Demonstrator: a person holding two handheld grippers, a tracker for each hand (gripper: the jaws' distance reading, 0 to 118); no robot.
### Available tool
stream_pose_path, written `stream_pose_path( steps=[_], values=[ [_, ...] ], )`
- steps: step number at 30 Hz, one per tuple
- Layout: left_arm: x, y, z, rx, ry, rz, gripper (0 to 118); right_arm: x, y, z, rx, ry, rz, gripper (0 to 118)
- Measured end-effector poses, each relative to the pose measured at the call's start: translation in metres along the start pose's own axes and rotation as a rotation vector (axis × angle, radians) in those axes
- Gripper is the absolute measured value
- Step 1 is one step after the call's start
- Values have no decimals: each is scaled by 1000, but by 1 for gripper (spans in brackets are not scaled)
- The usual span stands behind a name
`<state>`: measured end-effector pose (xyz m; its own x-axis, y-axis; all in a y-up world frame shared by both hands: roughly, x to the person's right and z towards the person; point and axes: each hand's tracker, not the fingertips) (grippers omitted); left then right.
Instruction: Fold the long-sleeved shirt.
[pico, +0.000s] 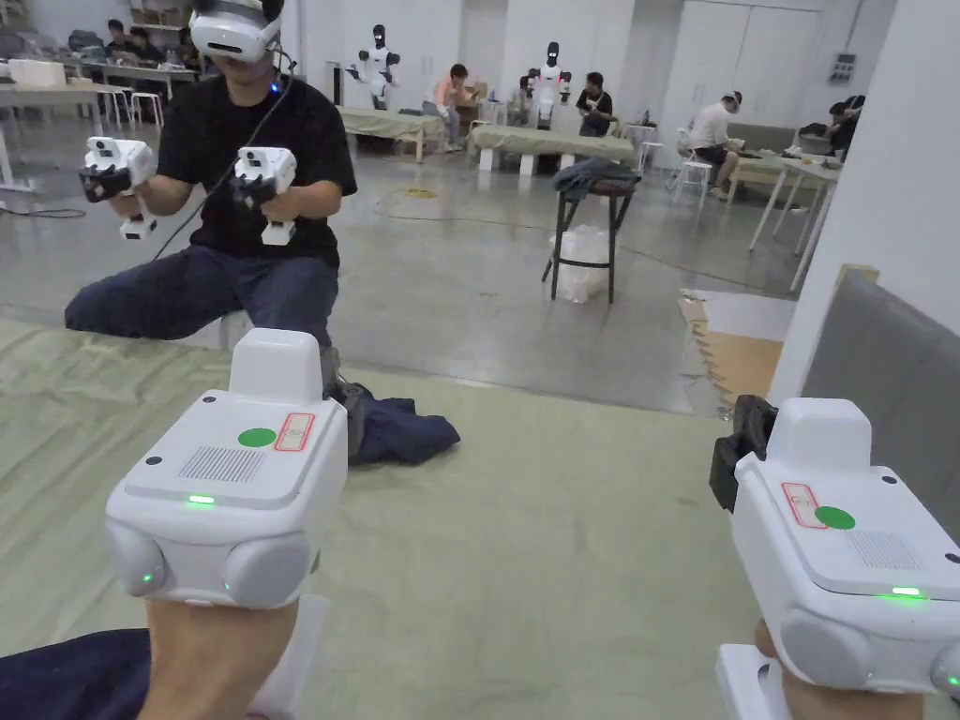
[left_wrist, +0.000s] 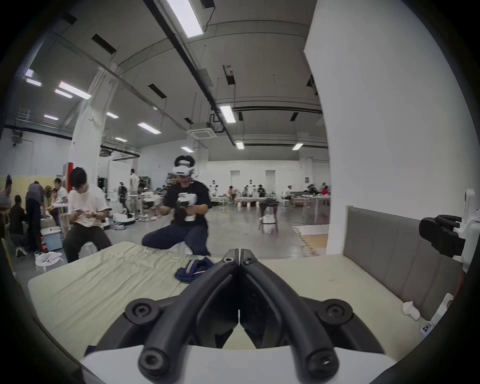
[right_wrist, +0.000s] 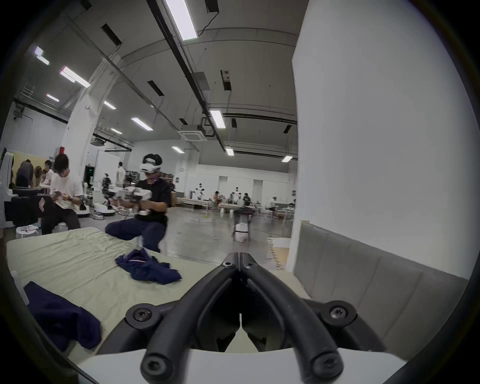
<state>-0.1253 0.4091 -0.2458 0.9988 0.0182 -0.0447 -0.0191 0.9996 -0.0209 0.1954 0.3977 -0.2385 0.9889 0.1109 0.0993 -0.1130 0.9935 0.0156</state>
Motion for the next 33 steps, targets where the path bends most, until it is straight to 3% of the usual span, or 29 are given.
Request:
stream_pose_path(
  steps=[11,17,18,19,21,22,24,31,33],
  values=[
    [-175,-43,68,-141,402,38,3,-215,-15,0,6,496,-19,0],
    [-216,-82,68,-310,418,113,4,-270,-29,6,-39,605,-1,0],
    [-218,-93,63,-355,420,127,7,-274,-33,6,-50,615,2,0],
    [-219,-104,58,-405,418,136,22,-277,-38,5,-66,627,4,0],
    [-224,-128,49,-479,386,192,89,-282,-48,4,-93,636,20,0],
    [-224,-142,42,-536,385,208,111,-284,-54,3,-103,640,30,0],
    [-214,-164,37,-558,415,206,109,-287,-66,1,-134,638,47,0],
    [-207,-282,-6,-897,443,276,110,-285,-107,-14,-237,632,89,0],
    [-212,-300,-14,-979,469,337,95,-279,-116,-19,-263,618,101,0]
  ],
)
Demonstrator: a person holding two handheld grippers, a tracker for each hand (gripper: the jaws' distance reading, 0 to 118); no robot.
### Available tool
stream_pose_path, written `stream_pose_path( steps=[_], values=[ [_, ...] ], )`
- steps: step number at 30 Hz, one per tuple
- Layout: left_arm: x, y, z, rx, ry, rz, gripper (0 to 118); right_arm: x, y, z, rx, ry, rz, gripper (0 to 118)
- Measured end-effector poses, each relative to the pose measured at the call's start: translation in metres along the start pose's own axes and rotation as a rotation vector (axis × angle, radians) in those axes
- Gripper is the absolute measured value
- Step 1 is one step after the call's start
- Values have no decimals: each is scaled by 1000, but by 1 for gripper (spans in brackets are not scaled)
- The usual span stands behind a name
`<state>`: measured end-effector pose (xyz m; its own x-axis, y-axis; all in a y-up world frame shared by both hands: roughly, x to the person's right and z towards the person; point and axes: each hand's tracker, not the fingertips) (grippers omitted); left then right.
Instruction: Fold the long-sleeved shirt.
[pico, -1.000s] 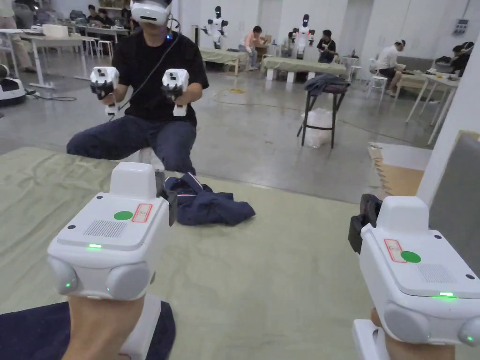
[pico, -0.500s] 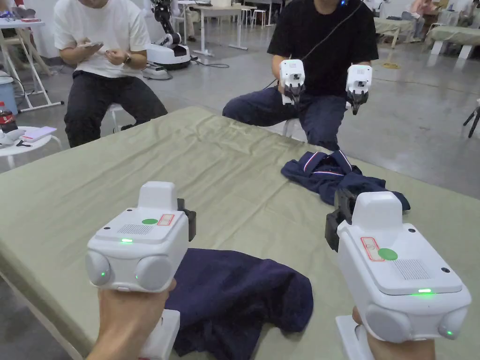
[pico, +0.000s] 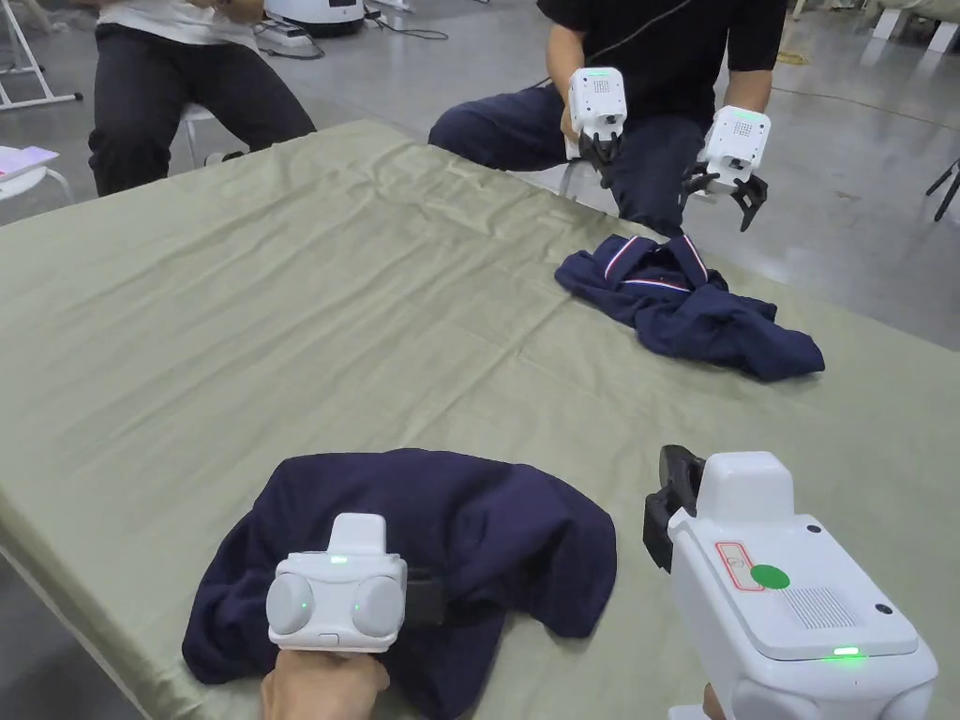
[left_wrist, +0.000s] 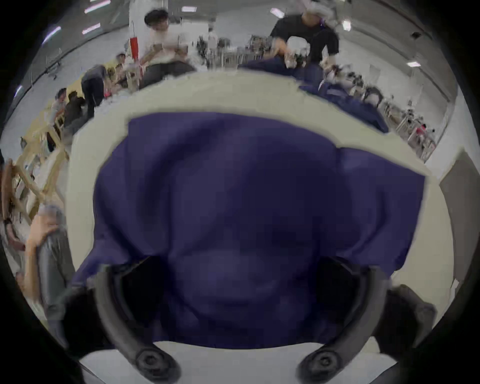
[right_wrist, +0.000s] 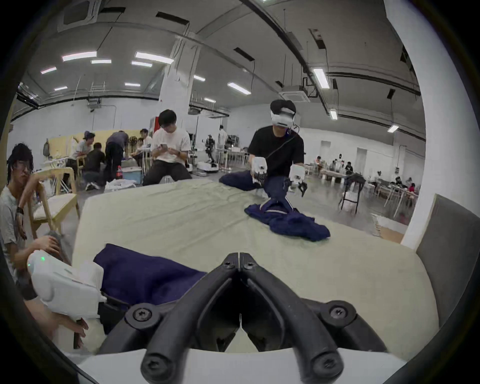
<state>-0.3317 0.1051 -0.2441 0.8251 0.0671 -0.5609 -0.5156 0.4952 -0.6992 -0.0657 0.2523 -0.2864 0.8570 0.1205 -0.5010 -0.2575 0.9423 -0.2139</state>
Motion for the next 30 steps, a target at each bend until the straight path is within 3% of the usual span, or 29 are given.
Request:
stream_pose_path(
  steps=[2,4,6,10,15,22,30],
  values=[
    [-2,4,5,18,-39,34,78,10,-5,0,-19,-11,-5,0],
    [1,6,18,101,-58,-23,40,21,-8,2,-29,-32,-17,0],
    [-3,8,29,100,-65,-20,33,32,-8,6,-33,-53,-38,0],
    [-5,23,70,234,-157,33,31,58,-6,29,-4,-94,-53,0],
    [40,44,161,434,-317,11,30,103,4,78,55,-190,-74,0],
    [138,48,272,671,-503,-150,30,174,15,166,143,-345,-85,0],
    [274,10,300,611,-681,-347,29,243,13,247,202,-509,-126,0]
  ],
)
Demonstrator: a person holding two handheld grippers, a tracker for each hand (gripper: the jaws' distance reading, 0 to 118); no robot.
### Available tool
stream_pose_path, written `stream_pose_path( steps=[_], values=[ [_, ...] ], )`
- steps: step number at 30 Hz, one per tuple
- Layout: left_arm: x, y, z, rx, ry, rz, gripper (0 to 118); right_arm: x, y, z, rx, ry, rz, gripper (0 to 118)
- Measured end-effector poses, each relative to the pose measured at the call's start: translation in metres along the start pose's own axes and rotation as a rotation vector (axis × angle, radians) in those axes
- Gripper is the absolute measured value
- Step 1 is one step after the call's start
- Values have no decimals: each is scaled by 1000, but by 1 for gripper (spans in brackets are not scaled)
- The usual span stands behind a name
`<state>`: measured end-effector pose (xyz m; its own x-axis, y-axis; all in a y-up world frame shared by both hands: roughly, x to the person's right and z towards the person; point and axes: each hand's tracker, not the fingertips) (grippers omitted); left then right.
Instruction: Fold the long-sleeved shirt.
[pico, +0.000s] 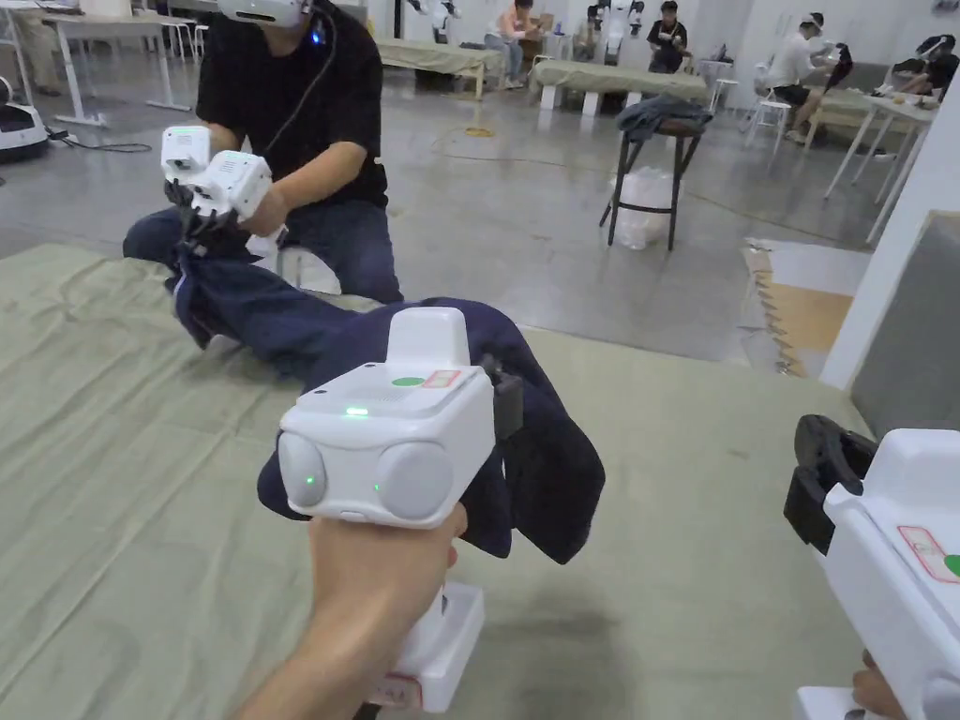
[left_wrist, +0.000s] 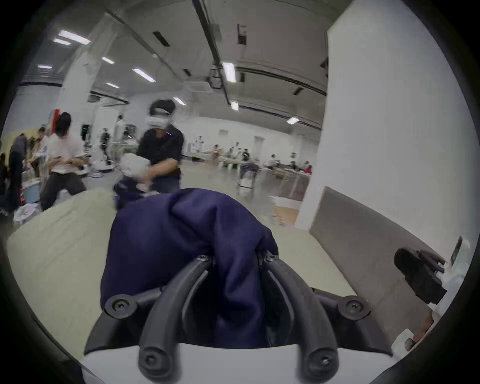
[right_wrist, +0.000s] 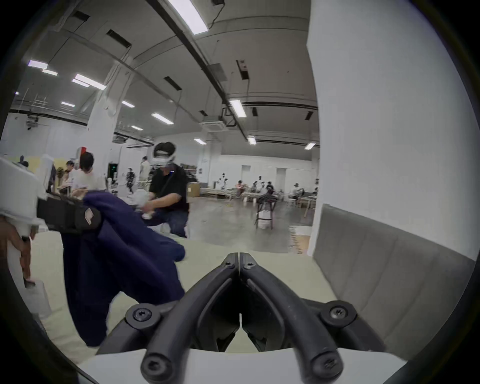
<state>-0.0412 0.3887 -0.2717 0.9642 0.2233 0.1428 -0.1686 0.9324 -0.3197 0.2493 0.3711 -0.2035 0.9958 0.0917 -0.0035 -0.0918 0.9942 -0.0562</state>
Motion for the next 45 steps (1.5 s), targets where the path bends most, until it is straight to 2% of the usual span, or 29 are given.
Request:
stream_pose_path(
  steps=[4,8,11,13,14,15,17,18,21,25,27,28,29,30,31,32,35,36,37,38,39,40,41,42,43,45],
  values=[
    [48,-53,-59,-144,-13,-75,29,33,-11,9,-27,-55,3,0],
    [85,-140,-120,-430,-71,-98,29,53,-39,10,-96,-103,7,0],
    [105,-200,-141,-565,-94,-153,29,64,-64,8,-175,-111,3,0],
    [107,-218,-141,-591,-81,-107,31,68,-78,7,-223,-119,12,0],
    [107,-221,-138,-576,-89,-115,41,70,-86,8,-235,-116,9,0],
    [106,-221,-135,-577,-102,-126,55,71,-90,8,-244,-118,9,0],
    [102,-209,-121,-557,-121,-143,101,71,-96,5,-255,-120,-3,0],
    [98,-201,-113,-502,-122,-141,111,69,-97,5,-256,-118,-16,0],
    [73,-168,-71,-408,-121,-158,109,62,-95,5,-240,-110,-38,0],
    [20,-136,-24,-272,-67,-76,111,50,-89,10,-199,-93,-62,0],
    [-9,-129,-9,-263,25,-92,105,43,-91,17,-185,-87,-69,0],
    [-21,-129,-5,-226,41,-79,90,40,-94,21,-183,-90,-71,0],
    [-33,-130,0,-189,57,-79,45,38,-99,26,-182,-88,-75,0],
    [-41,-132,0,-184,61,-107,8,35,-105,30,-185,-90,-82,0],
    [-48,-136,-2,-179,115,-107,8,34,-113,34,-198,-92,-96,0],
    [-55,-139,-6,-174,104,-111,4,32,-124,39,-216,-93,-102,0],
    [-66,-140,-14,-220,93,-63,4,33,-153,47,-310,-99,-111,1],
    [-67,-142,-19,-223,90,-66,4,36,-162,47,-336,-99,-123,11],
    [-67,-142,-22,-224,93,-68,4,40,-170,44,-373,-95,-127,40],
    [-66,-143,-26,-230,92,-75,4,44,-179,37,-422,-80,-129,97],
    [-64,-143,-29,-235,85,-85,4,48,-189,28,-468,-67,-127,118],
    [-64,-145,-33,-240,82,-90,4,53,-201,16,-545,-49,-134,118],
    [-63,-146,-38,-253,74,-87,4,57,-206,15,-595,-99,-101,118],
    [-63,-147,-43,-267,62,-88,4,49,-207,12,-596,-55,-142,115],
    [-63,-148,-47,-271,61,-87,4,53,-219,-5,-629,-46,-151,116],
    [-64,-154,-58,-301,54,-110,4,46,-229,-26,-694,-85,-124,116]
  ],
)
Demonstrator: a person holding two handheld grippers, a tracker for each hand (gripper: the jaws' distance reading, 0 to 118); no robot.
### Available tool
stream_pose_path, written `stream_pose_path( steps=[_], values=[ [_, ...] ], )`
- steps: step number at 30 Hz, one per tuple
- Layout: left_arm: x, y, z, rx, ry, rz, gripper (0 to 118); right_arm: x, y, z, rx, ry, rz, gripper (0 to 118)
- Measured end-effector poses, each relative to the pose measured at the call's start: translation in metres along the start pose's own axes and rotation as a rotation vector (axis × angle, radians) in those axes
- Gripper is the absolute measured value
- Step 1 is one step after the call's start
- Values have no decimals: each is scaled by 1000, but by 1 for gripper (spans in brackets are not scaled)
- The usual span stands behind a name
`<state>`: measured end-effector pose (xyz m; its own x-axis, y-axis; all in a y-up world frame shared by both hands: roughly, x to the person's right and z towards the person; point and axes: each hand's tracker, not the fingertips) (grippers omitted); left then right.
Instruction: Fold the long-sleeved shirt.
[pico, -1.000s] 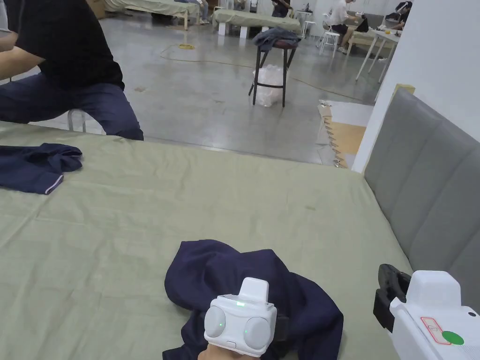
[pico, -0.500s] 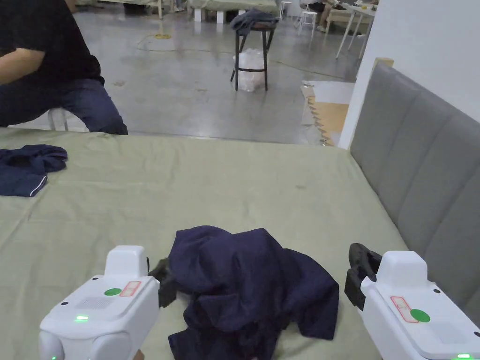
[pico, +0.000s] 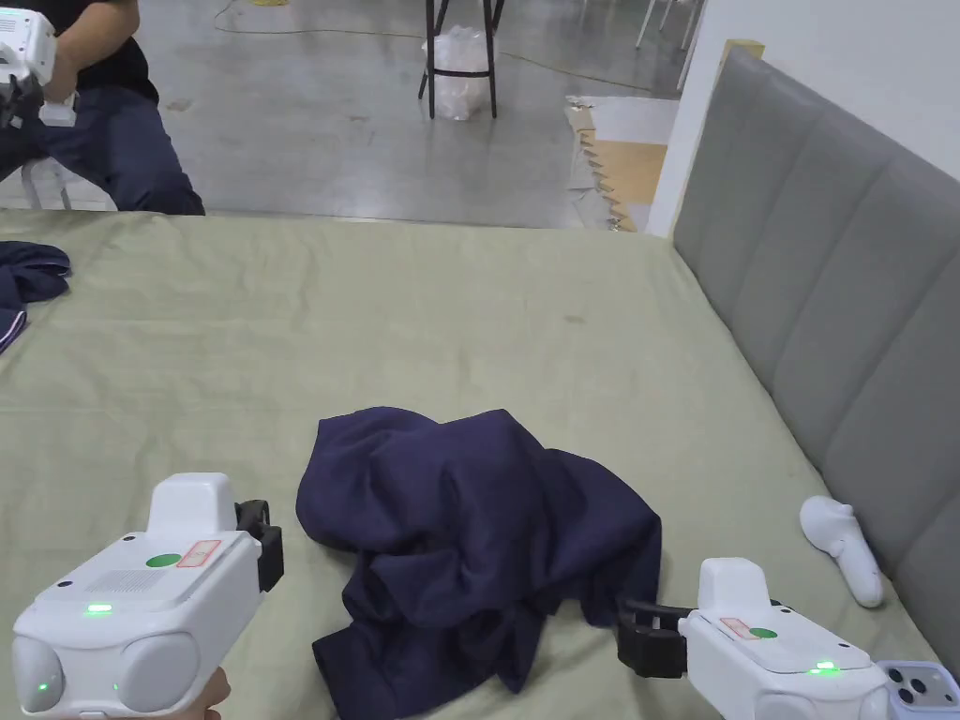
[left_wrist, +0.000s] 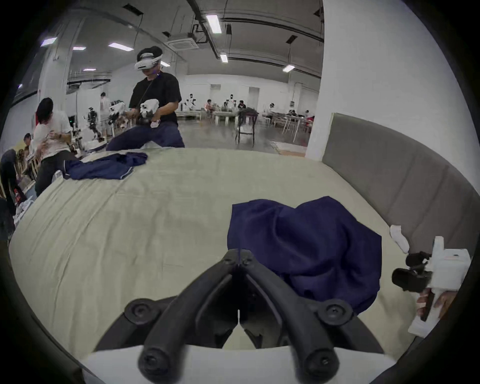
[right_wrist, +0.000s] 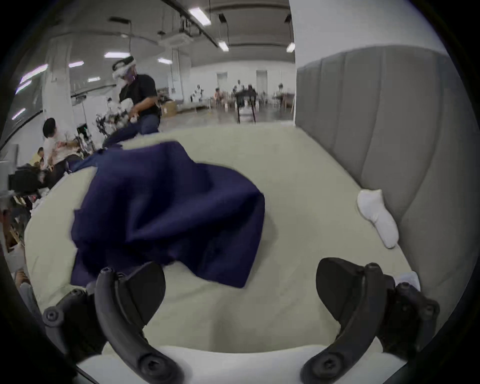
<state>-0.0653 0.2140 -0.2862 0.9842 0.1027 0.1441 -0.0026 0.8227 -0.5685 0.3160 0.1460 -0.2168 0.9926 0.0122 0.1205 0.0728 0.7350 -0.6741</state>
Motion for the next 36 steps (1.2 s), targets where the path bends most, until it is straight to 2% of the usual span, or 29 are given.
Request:
stream_pose_path(
  steps=[1,2,3,4,5,6,7,9,10,11,13,14,16,19,20,21,22,23,25,26,27,28,29,30,34,36],
  values=[
    [0,0,-7,-11,4,-1,4,-4,2,-8,-3,1,2,116],
    [-1,1,-15,-25,2,7,4,19,0,-49,-19,-7,0,116],
    [-4,0,-22,-44,-4,8,4,20,2,-62,-25,17,-11,114],
    [-4,1,-30,-46,1,1,4,20,4,-70,-40,56,-35,105],
    [-6,3,-39,-64,-5,3,4,19,5,-77,-40,101,-60,71],
    [-6,5,-49,-86,-22,1,4,27,3,-85,-52,152,-82,27],
    [-10,7,-60,-94,-24,20,4,25,2,-90,-85,157,-76,4],
    [-11,18,-86,-141,-54,15,4,19,2,-81,-26,146,-83,4],
    [-13,25,-101,-138,-51,20,7,28,-1,-75,-2,184,-77,4],
    [-17,32,-116,-146,-59,28,25,29,-2,-72,-2,189,-71,4],
    [-22,52,-158,-201,-55,75,85,31,-3,-68,-4,194,-66,4],
    [-22,61,-181,-248,-31,73,111,36,-3,-68,-6,202,-70,4],
    [-19,73,-220,-274,-43,77,101,39,-2,-66,0,197,-85,4],
    [-12,82,-275,-439,-104,90,100,41,0,-68,-3,198,-87,4],
    [-10,83,-288,-466,-115,104,94,40,0,-68,-1,197,-80,4],
    [-8,82,-296,-437,-89,116,87,40,1,-68,-2,199,-73,4],
    [-4,80,-301,-446,-66,111,87,39,1,-67,-2,201,-65,4],
    [-2,79,-298,-462,-20,82,87,39,1,-67,-2,200,-65,4],
    [8,74,-288,-414,-17,32,79,39,0,-67,1,199,-76,4],
    [8,71,-287,-400,29,-46,75,38,-1,-67,2,199,-88,4],
    [3,71,-284,-363,39,-81,62,38,-2,-67,3,198,-93,4],
    [-2,72,-275,-336,-50,-38,32,37,-2,-64,13,187,-96,4],
    [-9,74,-266,-344,-86,51,11,36,-2,-59,26,179,-99,4],
    [-14,75,-254,-323,-90,91,11,37,0,-53,35,179,-104,4],
    [-38,95,-186,-158,-76,72,11,37,21,-17,112,141,-94,3],
    [-50,111,-146,-66,-113,137,11,38,37,4,172,126,-96,3]
  ],
)
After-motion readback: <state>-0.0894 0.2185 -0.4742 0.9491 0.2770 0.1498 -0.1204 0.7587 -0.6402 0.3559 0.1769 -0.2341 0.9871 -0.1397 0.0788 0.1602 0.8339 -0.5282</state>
